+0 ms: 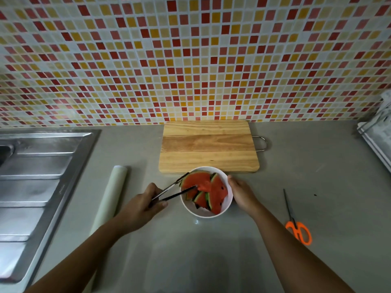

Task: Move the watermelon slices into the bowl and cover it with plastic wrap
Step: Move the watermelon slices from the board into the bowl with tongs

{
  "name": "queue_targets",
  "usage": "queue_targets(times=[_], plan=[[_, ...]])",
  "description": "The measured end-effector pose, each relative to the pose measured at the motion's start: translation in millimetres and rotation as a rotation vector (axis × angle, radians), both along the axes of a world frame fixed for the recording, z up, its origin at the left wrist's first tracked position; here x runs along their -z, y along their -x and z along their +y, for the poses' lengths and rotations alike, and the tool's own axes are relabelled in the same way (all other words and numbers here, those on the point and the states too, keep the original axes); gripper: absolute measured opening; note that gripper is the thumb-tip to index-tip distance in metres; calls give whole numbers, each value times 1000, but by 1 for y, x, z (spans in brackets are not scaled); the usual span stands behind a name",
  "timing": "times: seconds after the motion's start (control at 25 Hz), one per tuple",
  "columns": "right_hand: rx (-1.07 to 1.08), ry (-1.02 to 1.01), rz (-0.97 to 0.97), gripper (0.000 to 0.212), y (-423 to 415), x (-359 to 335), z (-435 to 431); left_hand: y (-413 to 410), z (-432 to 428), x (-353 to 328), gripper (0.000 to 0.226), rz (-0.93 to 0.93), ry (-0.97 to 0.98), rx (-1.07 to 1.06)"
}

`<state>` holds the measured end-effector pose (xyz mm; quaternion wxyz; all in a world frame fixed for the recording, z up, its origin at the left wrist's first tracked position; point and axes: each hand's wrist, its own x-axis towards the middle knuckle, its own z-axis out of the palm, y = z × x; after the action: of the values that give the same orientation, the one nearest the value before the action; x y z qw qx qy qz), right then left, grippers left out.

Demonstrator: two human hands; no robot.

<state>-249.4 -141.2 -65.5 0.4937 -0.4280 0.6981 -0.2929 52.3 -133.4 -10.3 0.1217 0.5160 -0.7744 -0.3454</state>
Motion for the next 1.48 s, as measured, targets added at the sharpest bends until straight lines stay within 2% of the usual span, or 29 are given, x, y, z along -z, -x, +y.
queue_targets(times=[0.16,0.4,0.6,1.0,1.2,1.36,1.48], plan=[[-19,9,28,47,0,0,0,7,9,-1,23,-120,129,48],[-18,23,29,45,0,0,0,9,13,-12,36,-408,275,124],[-10,17,34,46,2,4,0,2,13,-27,34,-325,227,104],[-6,2,-11,46,4,5,-2,18,20,-19,36,-474,312,166],[2,-9,-31,46,4,8,-3,24,22,-28,42,-552,465,206],[-11,-16,-66,43,5,8,-5,26,19,-42,36,-527,610,265],[0,-27,-83,40,7,8,-6,26,18,-46,35,-498,632,270]])
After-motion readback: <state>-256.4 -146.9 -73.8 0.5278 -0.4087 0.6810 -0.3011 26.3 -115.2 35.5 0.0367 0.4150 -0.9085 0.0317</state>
